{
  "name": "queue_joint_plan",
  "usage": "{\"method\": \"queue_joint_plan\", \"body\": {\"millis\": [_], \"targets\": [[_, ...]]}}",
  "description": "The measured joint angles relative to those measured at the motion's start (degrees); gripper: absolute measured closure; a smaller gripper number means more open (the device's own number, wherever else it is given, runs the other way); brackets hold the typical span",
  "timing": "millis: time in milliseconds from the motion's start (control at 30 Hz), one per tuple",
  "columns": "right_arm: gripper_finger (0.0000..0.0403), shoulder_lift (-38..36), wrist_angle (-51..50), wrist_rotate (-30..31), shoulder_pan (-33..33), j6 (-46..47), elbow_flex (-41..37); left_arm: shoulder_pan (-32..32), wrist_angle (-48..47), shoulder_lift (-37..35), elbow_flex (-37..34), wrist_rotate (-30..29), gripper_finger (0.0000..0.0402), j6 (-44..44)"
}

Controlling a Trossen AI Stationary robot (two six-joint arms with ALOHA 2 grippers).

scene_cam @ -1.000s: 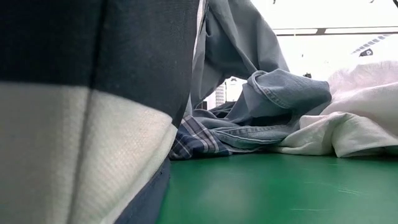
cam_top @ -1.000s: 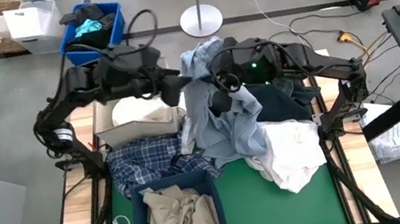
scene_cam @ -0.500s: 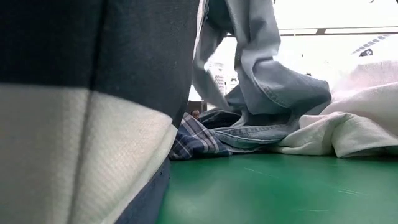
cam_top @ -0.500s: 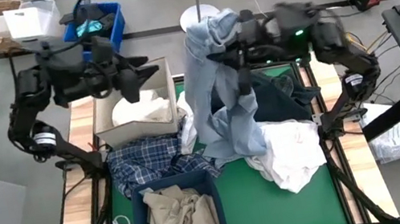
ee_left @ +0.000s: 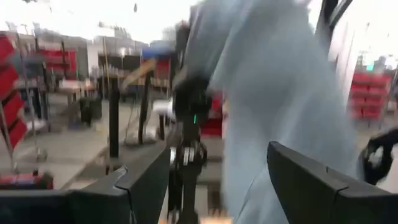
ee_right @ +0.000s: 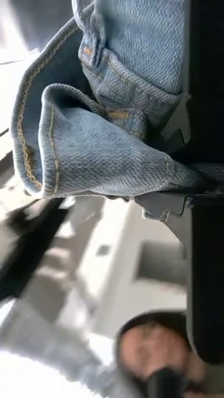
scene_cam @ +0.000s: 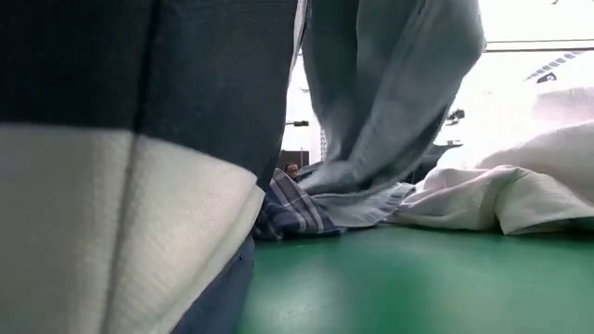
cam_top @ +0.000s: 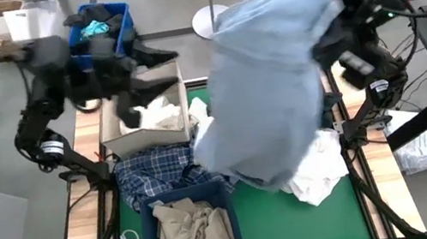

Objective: Sort clothes
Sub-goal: Put the light blue pants into the blue laundry organizer

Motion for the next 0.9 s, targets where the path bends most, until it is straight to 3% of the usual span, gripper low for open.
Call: {"method": "queue_joint_plan", "body": {"millis": [100, 267, 333, 467, 533, 900], "targets": [[0.0378, 0.54, 7.55, 1.75, 0.0, 6.36, 0.03, -0.01, -2.39, 2.41, -0.04, 0.07, 0.0157, 1.82], [0.0378, 0.57, 9.85, 8.46, 0.12, 8.88, 0.02, 0.17, -1.81, 6.6, -0.04, 0.49, 0.0157, 5.38], [0.0379, 0.75, 12.95, 11.12, 0.35, 9.22, -0.01, 0.38, -1.79, 8.45, -0.04, 5.12, 0.0157, 5.5], [0.0379, 0.13, 17.24, 14.79, 0.35, 7.18, -0.01, 0.56, 1.23, 12.05, -0.04, 25.44, 0.0157, 3.85], [0.0379, -0.56, 17.24, 15.75, 0.35, 4.7, -0.01, 0.44, 4.63, 13.74, -0.04, 31.44, 0.0157, 1.61], [0.0379, -3.41, 16.91, 20.36, 0.33, -7.26, 0.01, 0.25, 22.54, 23.47, 0.0, 37.2, 0.0157, -7.41]]}}
